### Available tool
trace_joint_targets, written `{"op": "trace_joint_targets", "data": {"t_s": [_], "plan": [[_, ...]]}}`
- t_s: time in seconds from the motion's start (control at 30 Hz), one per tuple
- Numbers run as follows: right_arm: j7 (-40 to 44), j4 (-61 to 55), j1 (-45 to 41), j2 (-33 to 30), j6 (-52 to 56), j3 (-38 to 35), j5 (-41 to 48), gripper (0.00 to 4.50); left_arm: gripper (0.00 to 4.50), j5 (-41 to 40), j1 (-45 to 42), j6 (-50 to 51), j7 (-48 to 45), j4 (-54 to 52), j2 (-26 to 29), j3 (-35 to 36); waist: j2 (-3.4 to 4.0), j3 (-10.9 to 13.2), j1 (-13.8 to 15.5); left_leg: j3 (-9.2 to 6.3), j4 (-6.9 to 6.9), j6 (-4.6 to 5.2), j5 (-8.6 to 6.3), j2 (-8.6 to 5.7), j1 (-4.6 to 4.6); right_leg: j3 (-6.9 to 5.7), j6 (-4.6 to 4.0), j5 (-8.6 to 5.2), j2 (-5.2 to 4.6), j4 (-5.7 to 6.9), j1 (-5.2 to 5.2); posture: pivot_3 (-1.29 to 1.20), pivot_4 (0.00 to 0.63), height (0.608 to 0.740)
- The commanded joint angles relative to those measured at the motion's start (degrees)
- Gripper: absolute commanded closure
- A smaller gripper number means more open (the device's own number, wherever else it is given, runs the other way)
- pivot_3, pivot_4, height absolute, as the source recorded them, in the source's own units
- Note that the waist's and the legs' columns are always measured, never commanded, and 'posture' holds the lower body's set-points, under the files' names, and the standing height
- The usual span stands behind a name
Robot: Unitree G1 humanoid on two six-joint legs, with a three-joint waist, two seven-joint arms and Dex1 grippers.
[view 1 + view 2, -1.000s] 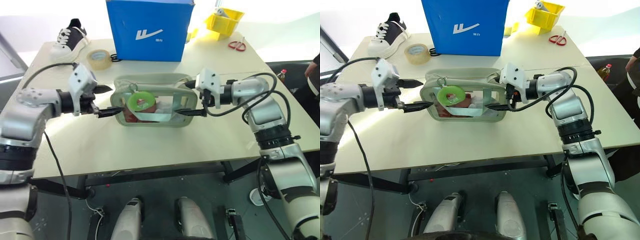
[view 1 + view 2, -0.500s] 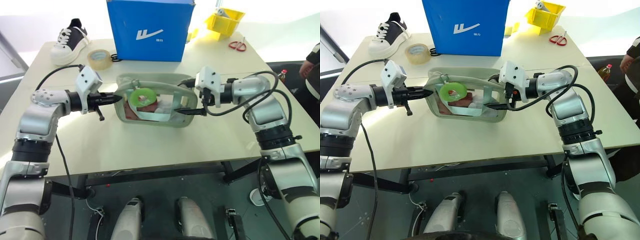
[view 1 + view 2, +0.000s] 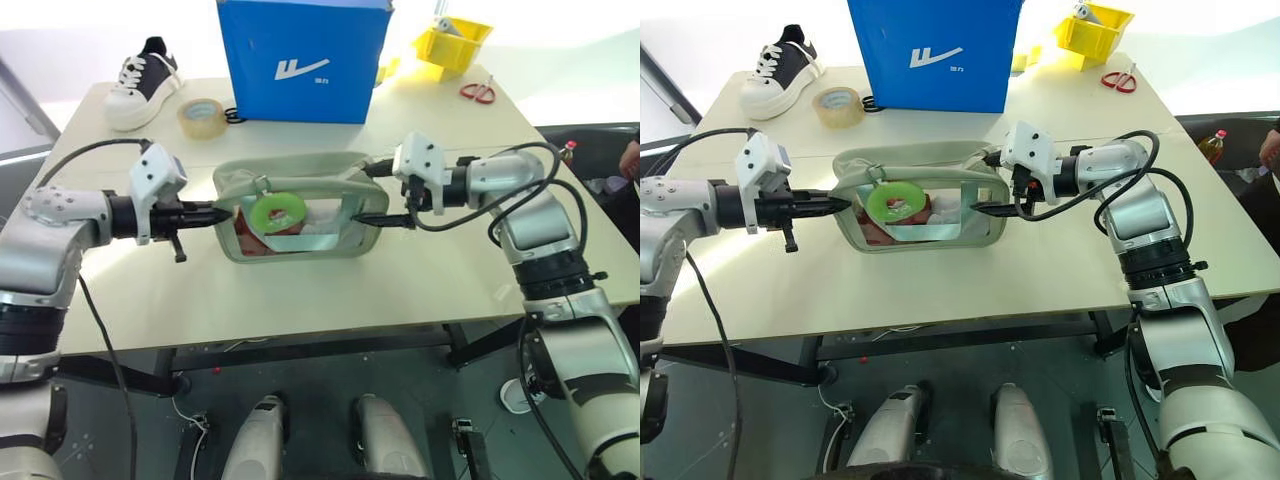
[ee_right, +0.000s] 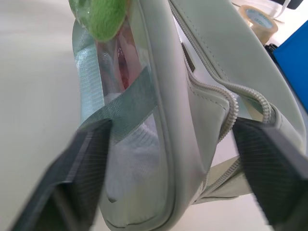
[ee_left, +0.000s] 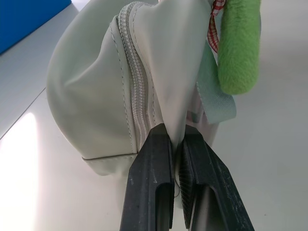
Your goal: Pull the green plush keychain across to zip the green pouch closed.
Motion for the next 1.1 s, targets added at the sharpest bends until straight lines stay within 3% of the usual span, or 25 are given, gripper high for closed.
{"op": "trace_joint_targets", "data": {"t_s": [0.03,0.17,0.2,0.3,0.5,0.77,1.1], "plan": [[0.82,-0.75,-1.17,-0.23,0.05,-1.06,0.83,2.35,4.50,0.51,0.10,-0.88,-0.04,-0.87,0.84,1.29,0.00,0.00,-0.05,0.00,0.00,0.00,0.00,0.00,0.00,0.00,0.00,0.00,0.00,0.00,0.00,0.00,0.150,0.740],[0.90,-1.58,-1.15,-0.18,0.88,-1.32,1.07,4.45,4.50,1.43,-0.14,-2.18,-0.18,0.73,1.24,1.70,0.00,0.00,-0.06,0.00,0.00,0.00,0.00,0.01,0.00,0.00,0.00,0.00,0.00,0.01,0.00,0.00,0.150,0.740],[0.83,-1.75,-1.13,-0.18,1.01,-1.35,1.05,4.45,4.50,1.19,-0.28,-2.16,-0.33,0.90,1.18,1.85,0.00,0.00,-0.06,0.00,0.00,0.00,0.00,0.01,0.00,0.00,0.00,0.00,0.00,0.01,-0.01,0.00,0.150,0.740],[0.53,-2.09,-1.17,-0.09,1.65,-1.53,1.24,4.50,3.41,-0.33,-1.04,-1.04,-0.96,1.05,0.89,2.26,0.00,0.00,-0.06,0.00,0.00,0.00,0.00,0.01,0.00,0.00,0.00,0.00,0.00,0.02,-0.01,0.00,0.150,0.740],[0.04,-2.63,-1.14,-0.04,2.28,-1.67,1.39,4.50,0.38,0.37,-2.69,0.61,-4.41,1.94,4.51,1.25,0.00,0.00,-0.10,0.00,-0.01,0.00,0.00,0.00,0.00,0.00,0.00,0.00,0.01,0.02,-0.01,0.00,0.150,0.740],[-0.32,-3.24,-0.71,-0.34,2.72,-1.72,1.47,4.50,0.38,-4.57,-11.17,6.19,-5.40,2.52,4.57,3.89,-0.01,-0.01,-0.08,0.00,0.02,0.00,0.00,-0.01,-0.01,-0.02,0.01,0.00,-0.01,0.00,0.02,0.00,0.150,0.740],[-0.58,-3.32,-0.79,-0.11,2.95,-1.62,1.42,4.50,0.38,-11.90,-6.18,14.93,-4.60,-13.22,2.21,2.22,-0.01,0.00,-0.20,0.00,0.00,0.00,0.00,0.01,0.01,-0.01,0.03,-0.02,0.00,0.02,0.01,0.00,0.150,0.740]]}}
